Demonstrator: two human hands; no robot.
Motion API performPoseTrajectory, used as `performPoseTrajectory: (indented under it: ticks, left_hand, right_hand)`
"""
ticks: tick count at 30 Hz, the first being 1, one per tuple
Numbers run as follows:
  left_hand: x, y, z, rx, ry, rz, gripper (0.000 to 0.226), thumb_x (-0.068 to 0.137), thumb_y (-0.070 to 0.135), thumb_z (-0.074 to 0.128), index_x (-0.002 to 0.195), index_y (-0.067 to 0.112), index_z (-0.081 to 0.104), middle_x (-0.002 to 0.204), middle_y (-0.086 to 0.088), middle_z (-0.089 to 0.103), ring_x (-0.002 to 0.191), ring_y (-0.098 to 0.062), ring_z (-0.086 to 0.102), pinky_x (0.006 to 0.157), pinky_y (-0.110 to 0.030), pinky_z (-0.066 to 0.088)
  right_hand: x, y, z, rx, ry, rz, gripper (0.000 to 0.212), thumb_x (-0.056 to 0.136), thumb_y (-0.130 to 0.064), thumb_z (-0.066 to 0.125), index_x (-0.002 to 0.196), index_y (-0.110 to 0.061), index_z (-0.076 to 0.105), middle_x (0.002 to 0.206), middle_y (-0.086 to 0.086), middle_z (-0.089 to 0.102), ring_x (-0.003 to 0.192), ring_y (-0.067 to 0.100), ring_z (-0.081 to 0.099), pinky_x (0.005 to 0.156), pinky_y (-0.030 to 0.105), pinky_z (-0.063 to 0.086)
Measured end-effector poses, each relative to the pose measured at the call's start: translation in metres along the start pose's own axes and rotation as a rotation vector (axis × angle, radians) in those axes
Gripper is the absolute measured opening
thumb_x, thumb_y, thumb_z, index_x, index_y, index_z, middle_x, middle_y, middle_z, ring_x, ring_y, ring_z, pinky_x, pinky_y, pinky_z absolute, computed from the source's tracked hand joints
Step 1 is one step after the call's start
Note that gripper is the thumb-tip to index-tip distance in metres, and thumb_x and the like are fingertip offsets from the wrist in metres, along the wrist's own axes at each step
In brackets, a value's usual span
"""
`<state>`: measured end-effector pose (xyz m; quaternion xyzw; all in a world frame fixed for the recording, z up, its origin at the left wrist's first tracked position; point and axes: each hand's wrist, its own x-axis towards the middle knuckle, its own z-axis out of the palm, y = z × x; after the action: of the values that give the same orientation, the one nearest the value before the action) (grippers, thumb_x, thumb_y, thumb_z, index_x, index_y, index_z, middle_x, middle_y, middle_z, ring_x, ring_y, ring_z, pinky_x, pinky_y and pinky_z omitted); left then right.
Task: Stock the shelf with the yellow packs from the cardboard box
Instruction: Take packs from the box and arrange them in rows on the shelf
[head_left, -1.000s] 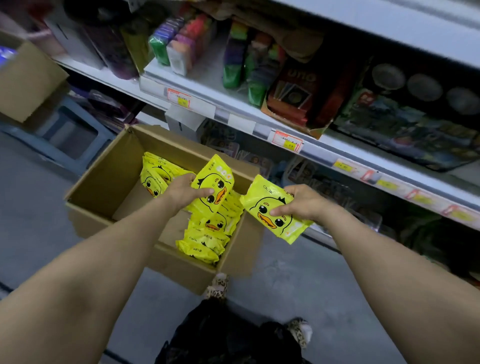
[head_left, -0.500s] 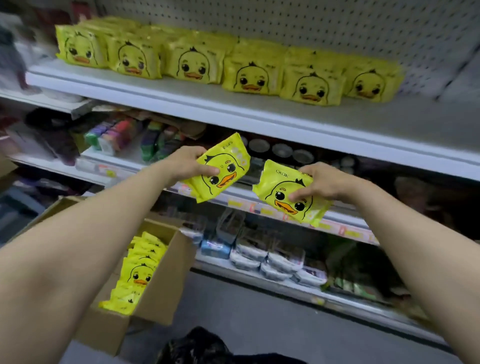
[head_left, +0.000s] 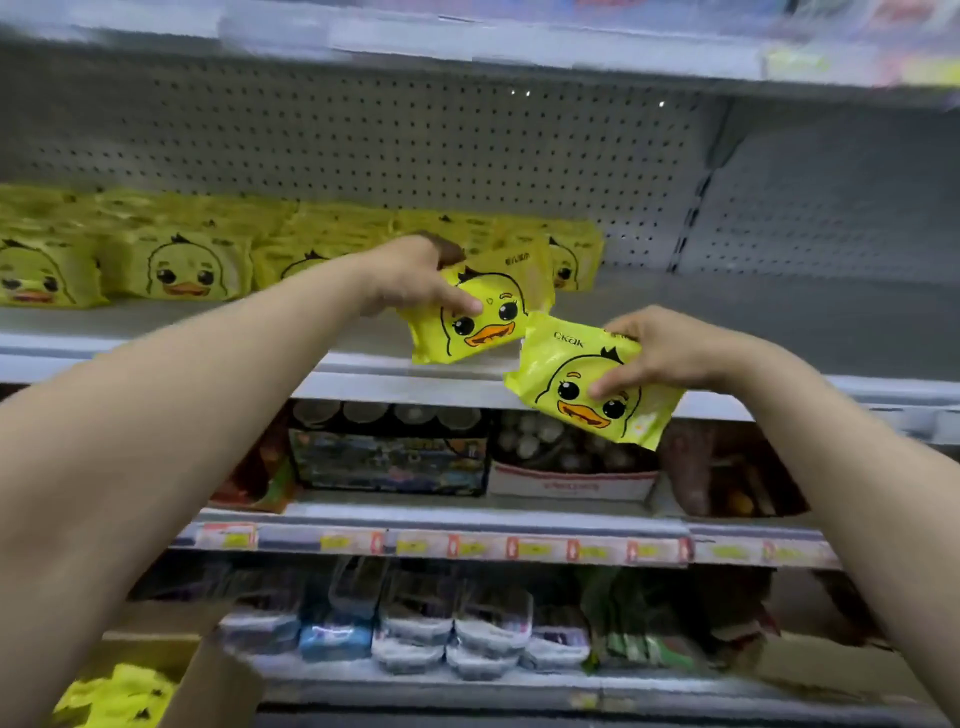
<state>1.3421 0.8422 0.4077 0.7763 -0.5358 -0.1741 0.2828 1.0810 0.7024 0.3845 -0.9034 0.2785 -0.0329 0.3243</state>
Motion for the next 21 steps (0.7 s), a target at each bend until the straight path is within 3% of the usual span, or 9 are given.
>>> performPoseTrajectory:
  ticks: [3,5,7,9,11,13,21]
  left_hand:
    - [0.053,0.028,0.006,0.210,0.015,0.085,0.080,0.072,0.051,0.080,0.141,0.024,0.048,0.138,0.002,0.053,0.123,-0.022,0.050,0.096,-0.028,0.041]
    - [0.093,0.041,0.012,0.285,-0.008,0.175,0.073,0.074,0.050,0.079,0.136,0.021,0.054,0.134,-0.001,0.056,0.115,-0.022,0.053,0.083,-0.026,0.040]
    - [0.128,0.052,0.019,0.282,-0.022,0.198,0.074,0.074,0.047,0.081,0.136,0.020,0.053,0.130,0.000,0.054,0.112,-0.019,0.052,0.079,-0.026,0.041]
    - [0.157,0.058,0.027,0.305,-0.031,0.209,0.076,0.073,0.046,0.081,0.138,0.018,0.052,0.139,-0.003,0.049,0.123,-0.021,0.048,0.091,-0.027,0.040]
    - [0.182,0.059,0.036,0.328,-0.044,0.230,0.077,0.073,0.046,0.081,0.138,0.016,0.052,0.142,-0.004,0.049,0.126,-0.023,0.048,0.095,-0.028,0.038]
    - [0.203,0.059,0.041,0.354,-0.064,0.250,0.077,0.073,0.046,0.081,0.138,0.015,0.053,0.140,-0.004,0.052,0.124,-0.022,0.050,0.094,-0.027,0.039]
    - [0.238,0.035,0.055,0.383,-0.067,0.198,0.076,0.072,0.044,0.083,0.135,0.016,0.052,0.139,-0.006,0.052,0.124,-0.025,0.050,0.095,-0.033,0.044]
  right_hand:
    - [0.010,0.018,-0.030,-0.063,0.029,0.058,0.033,0.068,-0.030,0.090,0.093,-0.018,0.071,0.086,-0.008,0.077,0.084,0.017,0.074,0.068,0.019,0.054]
    - [0.015,0.024,-0.050,-0.146,0.093,0.074,0.047,0.068,-0.041,0.088,0.106,-0.025,0.066,0.104,-0.017,0.071,0.100,0.015,0.067,0.074,0.009,0.044]
    - [0.019,0.032,-0.068,-0.240,0.134,0.140,0.064,0.071,-0.050,0.084,0.126,-0.031,0.057,0.120,-0.017,0.055,0.110,0.012,0.054,0.081,0.012,0.035]
    - [0.024,0.034,-0.078,-0.258,0.076,0.203,0.052,0.076,-0.048,0.080,0.119,-0.037,0.053,0.112,-0.018,0.048,0.105,0.008,0.046,0.078,0.014,0.032]
    - [0.037,0.047,-0.084,-0.267,0.051,0.172,0.034,0.074,-0.046,0.083,0.096,-0.033,0.061,0.100,-0.024,0.061,0.099,0.008,0.059,0.074,0.018,0.040]
    - [0.049,0.059,-0.090,-0.282,0.081,0.145,0.029,0.071,-0.042,0.087,0.086,-0.028,0.066,0.085,-0.018,0.069,0.084,0.009,0.065,0.068,0.022,0.043]
    - [0.078,0.081,-0.105,-0.266,0.057,0.122,0.026,0.072,-0.043,0.085,0.088,-0.032,0.069,0.087,-0.015,0.073,0.082,0.001,0.067,0.075,0.024,0.052]
